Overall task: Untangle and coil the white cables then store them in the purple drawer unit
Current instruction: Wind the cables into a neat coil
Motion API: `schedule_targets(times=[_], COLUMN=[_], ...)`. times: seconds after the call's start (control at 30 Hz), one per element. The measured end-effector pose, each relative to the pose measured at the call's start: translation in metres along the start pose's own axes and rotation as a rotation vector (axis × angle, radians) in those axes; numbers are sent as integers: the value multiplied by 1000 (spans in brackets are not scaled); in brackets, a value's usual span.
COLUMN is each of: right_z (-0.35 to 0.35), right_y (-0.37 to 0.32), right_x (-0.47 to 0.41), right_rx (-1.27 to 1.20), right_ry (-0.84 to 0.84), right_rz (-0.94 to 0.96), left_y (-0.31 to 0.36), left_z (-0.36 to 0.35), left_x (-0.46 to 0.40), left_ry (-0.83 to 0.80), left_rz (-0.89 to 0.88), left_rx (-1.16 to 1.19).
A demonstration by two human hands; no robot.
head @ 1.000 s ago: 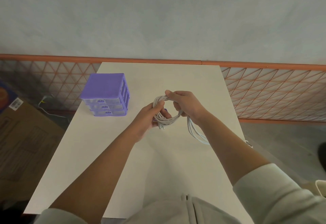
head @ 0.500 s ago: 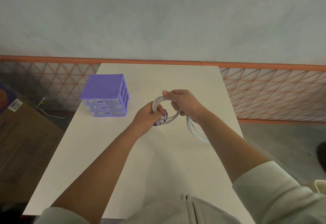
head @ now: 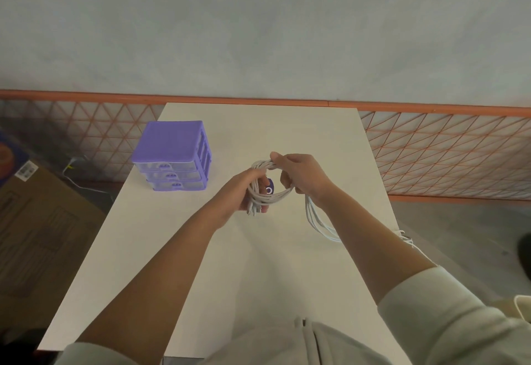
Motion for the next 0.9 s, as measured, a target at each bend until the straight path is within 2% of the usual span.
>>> schedule_targets(times=[0.07, 0.17, 0.27, 0.43, 0.57, 0.67, 0.77, 0.83, 0.9], right_z=[-5, -12, -18, -19, -15, -7, -5, -7, -7], right_y=[4, 5, 6, 20, 16, 14, 8, 4, -2], right_x=[0, 2, 5, 11, 9, 4, 0, 0, 2], right_rx=[72, 107, 100, 115, 148, 232, 289, 323, 306], right_ry=[29, 83, 139, 334, 377, 376, 285, 211, 172], right_rz=[37, 95, 100, -41, -17, 26, 75, 102, 129], left_y=[2, 5, 5, 5, -1, -3, 5, 9, 13], left_z=[4, 5, 3, 1, -2, -1, -2, -1, 1], left_x=[-2, -2, 3, 4, 3, -2, -1, 0, 1], left_ry=[74, 227, 352, 474, 394, 240, 56, 72, 190], left_rz=[16, -115, -217, -335, -332, -245, -135, -113, -178], left_rx=[-132, -283, -196, -150, -104, -12, 43, -94, -275])
Point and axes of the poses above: each hand's wrist, its own x-axis away from the middle knuckle, its own z-axis out of the back of the hand, y = z × x, the point moved 5 cm from there along -x, towards the middle knuckle, and after that the axes turned 2 degrees about y, right-handed, at the moved point
